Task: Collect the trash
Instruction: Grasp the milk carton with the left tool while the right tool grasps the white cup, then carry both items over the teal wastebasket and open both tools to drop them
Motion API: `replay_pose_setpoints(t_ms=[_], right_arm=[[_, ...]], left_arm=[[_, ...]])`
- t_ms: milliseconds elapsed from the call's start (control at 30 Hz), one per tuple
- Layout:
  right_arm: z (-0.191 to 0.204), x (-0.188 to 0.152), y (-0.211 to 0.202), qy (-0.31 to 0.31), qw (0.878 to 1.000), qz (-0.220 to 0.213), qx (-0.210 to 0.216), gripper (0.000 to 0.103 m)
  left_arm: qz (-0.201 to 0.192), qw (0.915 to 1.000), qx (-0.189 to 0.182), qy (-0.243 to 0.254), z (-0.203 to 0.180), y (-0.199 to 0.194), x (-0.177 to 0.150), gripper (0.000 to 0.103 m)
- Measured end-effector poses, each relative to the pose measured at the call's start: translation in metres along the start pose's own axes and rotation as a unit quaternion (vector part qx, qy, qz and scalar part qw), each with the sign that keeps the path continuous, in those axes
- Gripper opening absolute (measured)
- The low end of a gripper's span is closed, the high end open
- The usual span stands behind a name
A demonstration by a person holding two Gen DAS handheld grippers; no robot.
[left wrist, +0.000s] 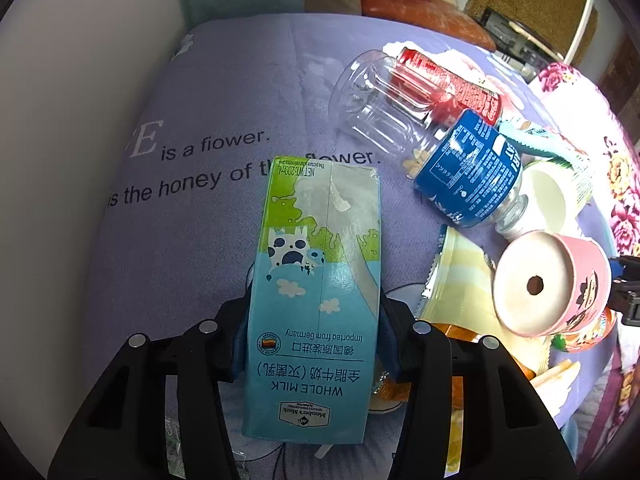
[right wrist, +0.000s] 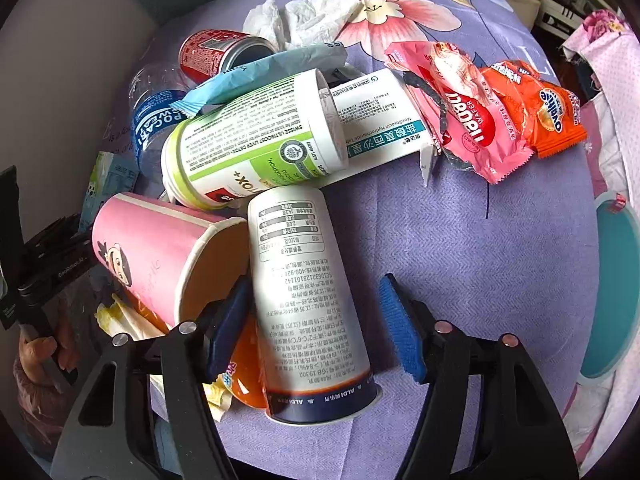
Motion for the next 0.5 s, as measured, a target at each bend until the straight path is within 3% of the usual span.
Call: replay_pose_setpoints(t_ms=[267,500], right_arm=[[-0.025,-0.001,-0.022,0.046,0.998,-0.041,0.016,0.047],[-0.046,0.005,-0.061,0.071,0.993,-0.087,0.025,0.047]], left_arm=[[-0.041,0.9986,-0.031,-0.011,-0.01,-0.038,0.019,0.051],[-0.07,0.9937,-0.084,0.023,-0.068,-0.078,0.034,0.051]])
Point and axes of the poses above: each gripper's, at about its wrist camera, not at the fingertips, and y roughly the way its jaws point, z to its left, x to its top, the point moved 9 cm from there along y, roughly the way its jaws point, and after that the axes turned 7 degrees about -z, right-handed, at the moved point
